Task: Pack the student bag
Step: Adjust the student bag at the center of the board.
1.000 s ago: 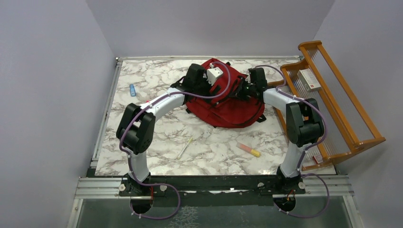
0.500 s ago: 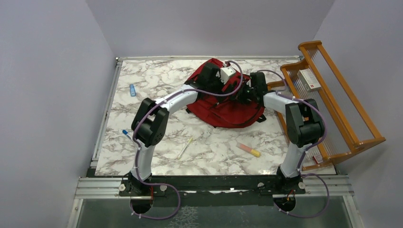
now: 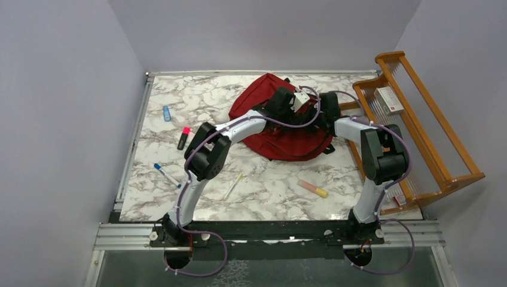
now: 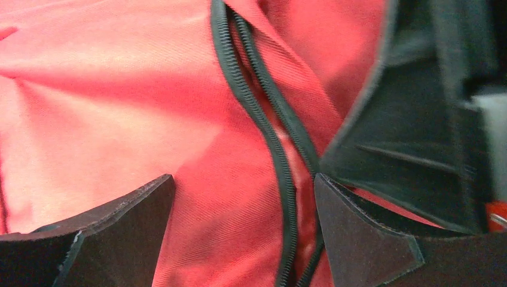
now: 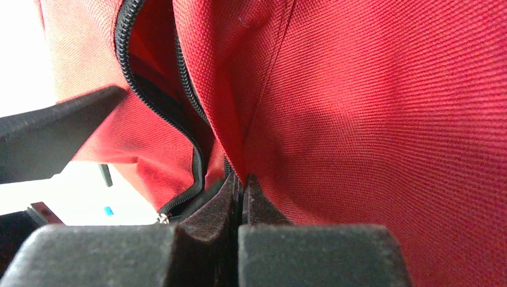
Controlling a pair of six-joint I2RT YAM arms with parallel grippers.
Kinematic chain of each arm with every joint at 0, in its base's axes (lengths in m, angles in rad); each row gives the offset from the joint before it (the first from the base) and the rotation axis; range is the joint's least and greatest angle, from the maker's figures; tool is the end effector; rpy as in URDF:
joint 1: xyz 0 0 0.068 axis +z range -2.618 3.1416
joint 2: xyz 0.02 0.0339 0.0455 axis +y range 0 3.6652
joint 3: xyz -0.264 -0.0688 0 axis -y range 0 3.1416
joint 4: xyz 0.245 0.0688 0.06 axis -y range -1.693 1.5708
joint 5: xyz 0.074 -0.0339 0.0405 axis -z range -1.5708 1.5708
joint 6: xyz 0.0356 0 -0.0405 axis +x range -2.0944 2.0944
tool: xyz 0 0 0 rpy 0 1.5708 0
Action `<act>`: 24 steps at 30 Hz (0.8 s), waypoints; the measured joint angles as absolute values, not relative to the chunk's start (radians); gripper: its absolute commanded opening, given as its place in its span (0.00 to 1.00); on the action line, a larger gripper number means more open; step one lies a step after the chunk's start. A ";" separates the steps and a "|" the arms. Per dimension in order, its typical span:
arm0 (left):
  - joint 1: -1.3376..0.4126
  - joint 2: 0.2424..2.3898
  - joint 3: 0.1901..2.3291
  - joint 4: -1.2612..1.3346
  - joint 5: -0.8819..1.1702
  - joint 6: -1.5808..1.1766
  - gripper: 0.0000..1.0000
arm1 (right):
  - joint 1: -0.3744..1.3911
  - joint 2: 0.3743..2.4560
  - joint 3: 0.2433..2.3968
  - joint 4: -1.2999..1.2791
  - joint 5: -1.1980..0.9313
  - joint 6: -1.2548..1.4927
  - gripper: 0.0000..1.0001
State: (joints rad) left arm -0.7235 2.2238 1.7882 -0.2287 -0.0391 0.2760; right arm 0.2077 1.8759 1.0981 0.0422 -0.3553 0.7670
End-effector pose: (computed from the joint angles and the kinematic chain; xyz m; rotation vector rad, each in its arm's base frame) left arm 0.3862 -0.3393 0.2067 1.0556 1.9779 -0.1995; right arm 0.3845 0.0937 0.1641 0.4818 2.3751 0.8852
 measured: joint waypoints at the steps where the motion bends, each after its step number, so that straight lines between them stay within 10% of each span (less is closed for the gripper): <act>1: -0.724 2.234 1.800 -0.226 -0.063 0.279 0.86 | 0.207 1.876 1.096 0.043 -0.358 0.768 0.01; 24: -0.717 2.218 1.823 -0.234 -0.242 0.255 0.10 | 0.207 1.876 1.093 0.060 -0.408 0.756 0.01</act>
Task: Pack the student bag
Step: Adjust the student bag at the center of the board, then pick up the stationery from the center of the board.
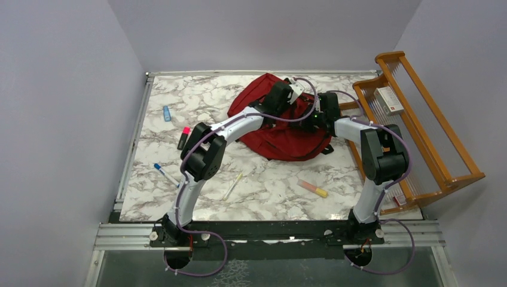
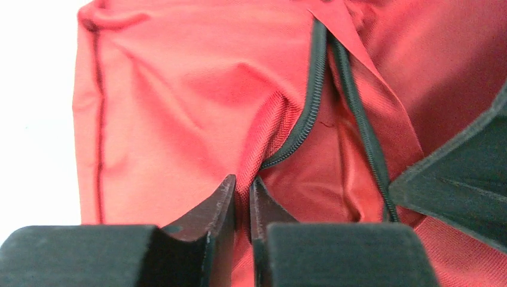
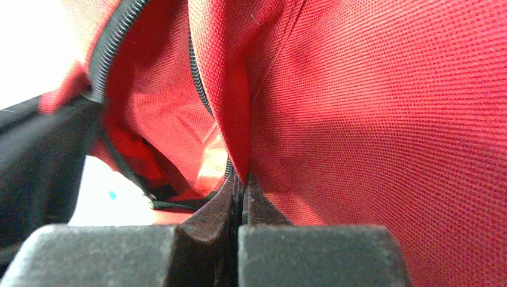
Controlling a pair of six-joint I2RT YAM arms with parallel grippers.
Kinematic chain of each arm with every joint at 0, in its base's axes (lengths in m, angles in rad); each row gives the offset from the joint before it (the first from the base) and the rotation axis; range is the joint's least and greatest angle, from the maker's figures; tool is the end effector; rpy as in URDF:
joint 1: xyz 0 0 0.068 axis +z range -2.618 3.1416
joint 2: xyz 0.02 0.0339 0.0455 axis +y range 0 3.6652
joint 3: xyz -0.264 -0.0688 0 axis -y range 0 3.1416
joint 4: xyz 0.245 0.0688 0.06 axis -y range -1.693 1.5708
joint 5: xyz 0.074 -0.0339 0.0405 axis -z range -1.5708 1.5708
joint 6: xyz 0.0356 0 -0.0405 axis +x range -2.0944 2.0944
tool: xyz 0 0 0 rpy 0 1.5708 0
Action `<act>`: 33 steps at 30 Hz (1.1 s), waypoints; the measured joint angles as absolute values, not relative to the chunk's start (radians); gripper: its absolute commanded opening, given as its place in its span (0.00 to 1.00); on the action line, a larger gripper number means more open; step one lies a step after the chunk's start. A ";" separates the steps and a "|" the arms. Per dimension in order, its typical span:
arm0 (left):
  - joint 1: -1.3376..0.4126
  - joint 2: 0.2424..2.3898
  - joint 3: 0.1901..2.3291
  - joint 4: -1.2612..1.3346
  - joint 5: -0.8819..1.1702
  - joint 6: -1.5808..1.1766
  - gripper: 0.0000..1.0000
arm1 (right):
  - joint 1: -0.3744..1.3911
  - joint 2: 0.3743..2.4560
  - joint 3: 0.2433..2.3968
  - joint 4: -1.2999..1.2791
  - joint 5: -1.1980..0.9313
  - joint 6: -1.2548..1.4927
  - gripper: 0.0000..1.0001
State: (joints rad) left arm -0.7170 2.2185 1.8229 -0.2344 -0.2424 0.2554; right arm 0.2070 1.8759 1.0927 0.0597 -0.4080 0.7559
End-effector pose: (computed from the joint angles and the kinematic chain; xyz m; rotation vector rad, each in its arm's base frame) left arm 0.3947 -0.3328 0.2210 0.8974 1.9863 0.0049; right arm 0.3839 0.0950 0.1643 0.4357 2.3750 0.9429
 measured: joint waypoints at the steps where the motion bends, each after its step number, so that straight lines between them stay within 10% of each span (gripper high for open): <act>1: -0.710 2.205 1.823 -0.237 -0.243 0.255 0.08 | 0.207 1.876 1.093 0.060 -0.415 0.749 0.01; 9: -0.634 2.064 1.788 -0.249 -0.216 0.214 0.00 | 0.204 1.843 1.093 0.057 -0.460 0.680 0.07; 19: -0.577 1.985 1.626 -0.199 -0.156 0.149 0.00 | 0.204 1.746 1.125 -0.132 -0.471 0.503 0.43; 33: -0.524 1.890 1.493 -0.136 -0.142 0.110 0.00 | 0.237 1.328 1.100 -0.537 -0.331 0.337 0.47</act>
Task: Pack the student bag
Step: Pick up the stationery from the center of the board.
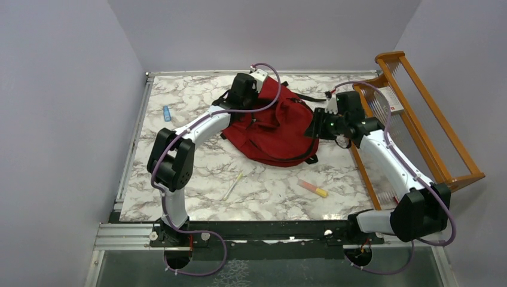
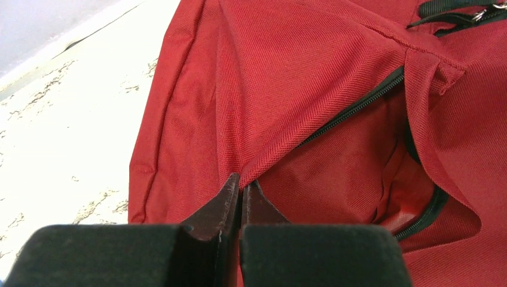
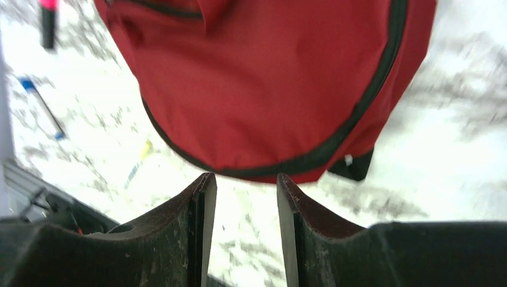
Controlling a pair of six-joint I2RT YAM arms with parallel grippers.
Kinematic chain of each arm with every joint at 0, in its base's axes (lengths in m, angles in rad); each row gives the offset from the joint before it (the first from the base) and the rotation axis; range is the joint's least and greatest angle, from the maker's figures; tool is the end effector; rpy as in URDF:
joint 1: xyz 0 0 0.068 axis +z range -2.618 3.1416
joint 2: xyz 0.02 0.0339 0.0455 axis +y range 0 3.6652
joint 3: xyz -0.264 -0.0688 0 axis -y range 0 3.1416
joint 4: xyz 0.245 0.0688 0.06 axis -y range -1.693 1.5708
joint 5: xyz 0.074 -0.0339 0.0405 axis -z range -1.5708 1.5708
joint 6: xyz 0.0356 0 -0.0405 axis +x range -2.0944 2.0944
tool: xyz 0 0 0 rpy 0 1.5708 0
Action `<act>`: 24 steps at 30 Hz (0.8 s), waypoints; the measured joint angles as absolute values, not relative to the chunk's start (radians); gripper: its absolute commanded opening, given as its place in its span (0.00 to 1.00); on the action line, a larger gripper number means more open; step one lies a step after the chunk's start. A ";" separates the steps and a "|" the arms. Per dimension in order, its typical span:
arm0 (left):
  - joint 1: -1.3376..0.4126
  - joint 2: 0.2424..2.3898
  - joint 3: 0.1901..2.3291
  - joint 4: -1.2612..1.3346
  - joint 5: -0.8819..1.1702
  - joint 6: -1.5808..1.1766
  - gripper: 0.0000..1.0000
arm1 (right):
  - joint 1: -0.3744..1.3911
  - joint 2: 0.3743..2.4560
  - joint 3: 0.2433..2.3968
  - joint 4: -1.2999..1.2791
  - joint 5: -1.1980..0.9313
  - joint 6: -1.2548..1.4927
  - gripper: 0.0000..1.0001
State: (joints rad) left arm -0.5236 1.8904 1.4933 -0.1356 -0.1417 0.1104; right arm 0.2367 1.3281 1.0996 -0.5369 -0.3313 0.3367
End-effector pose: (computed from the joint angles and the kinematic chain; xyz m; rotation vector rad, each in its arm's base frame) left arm 0.3889 -0.2187 0.2692 0.5730 2.0195 -0.1001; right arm 0.2757 0.0784 0.2981 -0.0502 2.3813 0.6672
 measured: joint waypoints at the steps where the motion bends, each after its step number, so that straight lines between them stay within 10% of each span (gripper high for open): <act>1: -0.520 1.888 1.490 -0.136 -0.142 0.108 0.00 | 0.262 1.318 1.093 -0.574 -0.306 0.339 0.47; 24: -0.505 1.850 1.422 -0.095 -0.117 0.074 0.00 | 0.551 1.285 0.820 -0.820 0.054 0.530 0.77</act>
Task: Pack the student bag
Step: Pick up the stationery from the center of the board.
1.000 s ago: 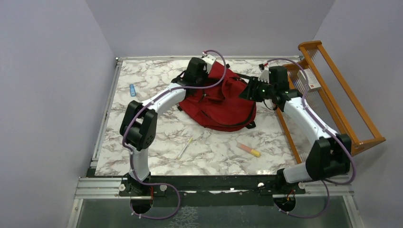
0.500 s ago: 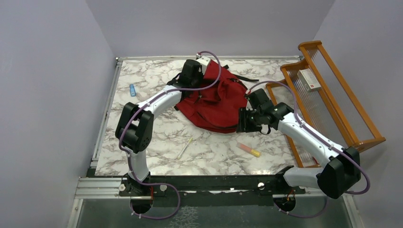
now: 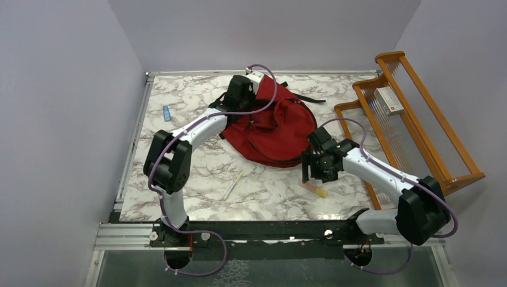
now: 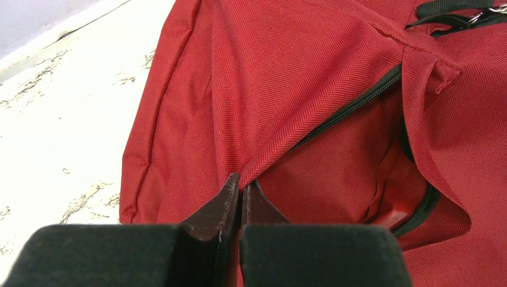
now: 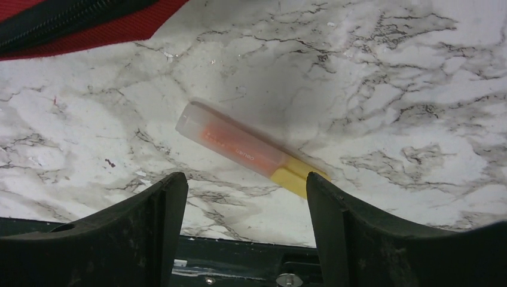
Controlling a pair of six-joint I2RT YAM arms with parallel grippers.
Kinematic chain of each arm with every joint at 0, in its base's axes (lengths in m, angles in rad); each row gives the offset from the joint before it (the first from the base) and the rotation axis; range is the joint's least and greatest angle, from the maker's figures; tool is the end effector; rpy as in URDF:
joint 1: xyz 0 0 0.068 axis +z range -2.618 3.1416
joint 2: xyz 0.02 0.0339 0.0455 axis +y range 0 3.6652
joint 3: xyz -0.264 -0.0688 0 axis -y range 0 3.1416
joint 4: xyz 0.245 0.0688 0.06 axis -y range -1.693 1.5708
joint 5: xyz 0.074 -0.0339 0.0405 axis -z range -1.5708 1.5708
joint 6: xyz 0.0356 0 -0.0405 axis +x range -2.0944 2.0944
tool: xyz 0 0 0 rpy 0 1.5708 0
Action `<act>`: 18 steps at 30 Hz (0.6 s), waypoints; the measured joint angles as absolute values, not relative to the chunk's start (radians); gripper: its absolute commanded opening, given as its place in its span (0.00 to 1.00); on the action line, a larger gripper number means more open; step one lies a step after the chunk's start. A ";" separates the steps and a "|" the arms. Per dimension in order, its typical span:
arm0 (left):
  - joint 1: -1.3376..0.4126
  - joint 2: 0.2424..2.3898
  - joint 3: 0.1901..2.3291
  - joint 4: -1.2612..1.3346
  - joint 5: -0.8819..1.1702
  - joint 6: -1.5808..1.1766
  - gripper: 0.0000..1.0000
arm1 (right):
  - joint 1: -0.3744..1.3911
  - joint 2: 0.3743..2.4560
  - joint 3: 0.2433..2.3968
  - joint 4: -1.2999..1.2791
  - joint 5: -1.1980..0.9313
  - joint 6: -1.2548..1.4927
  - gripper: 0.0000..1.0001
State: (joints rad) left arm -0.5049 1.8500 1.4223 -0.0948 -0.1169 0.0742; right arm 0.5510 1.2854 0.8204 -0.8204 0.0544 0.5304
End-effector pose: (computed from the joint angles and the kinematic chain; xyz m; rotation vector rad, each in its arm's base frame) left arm 0.3830 -0.2069 0.2657 0.5293 2.0243 -0.1388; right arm 0.1905 0.1148 0.2055 -0.0183 2.8655 0.1451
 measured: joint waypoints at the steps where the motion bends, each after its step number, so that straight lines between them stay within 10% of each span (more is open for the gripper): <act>1: -0.505 1.849 1.422 -0.095 -0.116 0.074 0.00 | 0.551 1.297 0.820 -0.812 0.054 0.530 0.77; 18: -0.500 1.840 1.417 -0.095 -0.112 0.075 0.00 | 0.554 1.449 0.818 -0.702 -0.015 0.391 0.69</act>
